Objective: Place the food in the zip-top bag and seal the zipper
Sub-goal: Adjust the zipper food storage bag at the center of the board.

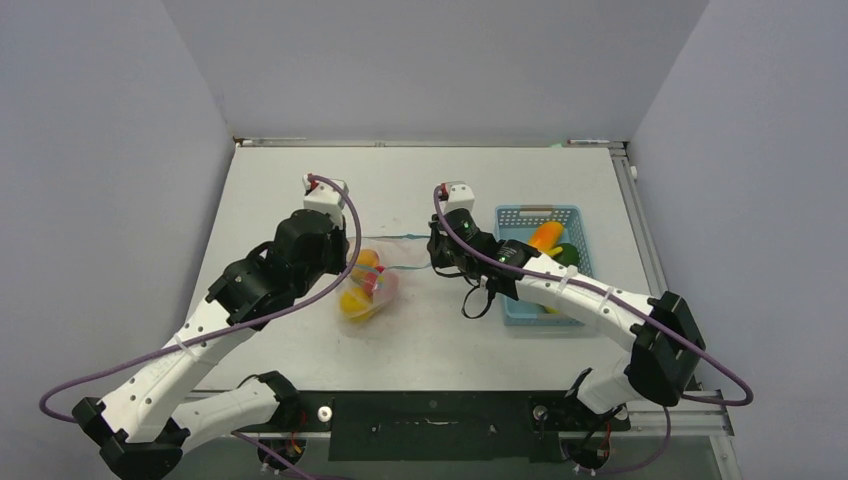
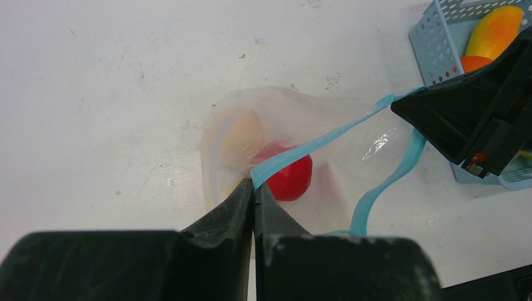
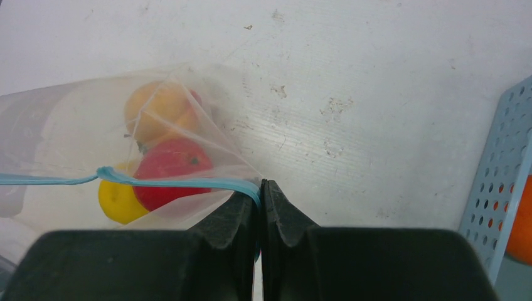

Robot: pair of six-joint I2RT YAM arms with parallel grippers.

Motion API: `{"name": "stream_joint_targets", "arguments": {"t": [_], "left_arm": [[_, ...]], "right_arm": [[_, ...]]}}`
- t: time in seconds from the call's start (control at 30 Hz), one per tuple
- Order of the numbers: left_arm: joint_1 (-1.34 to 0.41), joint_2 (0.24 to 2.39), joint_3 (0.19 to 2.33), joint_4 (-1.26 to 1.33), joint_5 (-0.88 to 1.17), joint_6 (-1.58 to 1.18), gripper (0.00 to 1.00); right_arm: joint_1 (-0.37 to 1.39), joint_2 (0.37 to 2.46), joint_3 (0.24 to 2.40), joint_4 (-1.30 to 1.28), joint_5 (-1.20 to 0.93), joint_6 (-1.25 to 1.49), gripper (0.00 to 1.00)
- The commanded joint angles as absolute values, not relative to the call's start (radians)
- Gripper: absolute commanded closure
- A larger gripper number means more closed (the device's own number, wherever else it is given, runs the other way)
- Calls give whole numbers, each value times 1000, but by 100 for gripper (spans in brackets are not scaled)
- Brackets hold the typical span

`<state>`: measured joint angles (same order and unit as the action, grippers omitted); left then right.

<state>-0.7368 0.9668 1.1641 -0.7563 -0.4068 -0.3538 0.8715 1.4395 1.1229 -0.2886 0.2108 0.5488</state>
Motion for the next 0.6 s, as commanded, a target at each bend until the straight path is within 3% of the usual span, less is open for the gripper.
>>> {"name": "stream_joint_targets", "arguments": {"t": [0.0, 0.57], "left_arm": [[-729, 968, 1169, -704, -411, -318, 100], [-730, 923, 1017, -597, -333, -300, 100]], "right_arm": [[860, 1460, 1125, -275, 238, 557, 95], [859, 1384, 1233, -366, 253, 494, 54]]}}
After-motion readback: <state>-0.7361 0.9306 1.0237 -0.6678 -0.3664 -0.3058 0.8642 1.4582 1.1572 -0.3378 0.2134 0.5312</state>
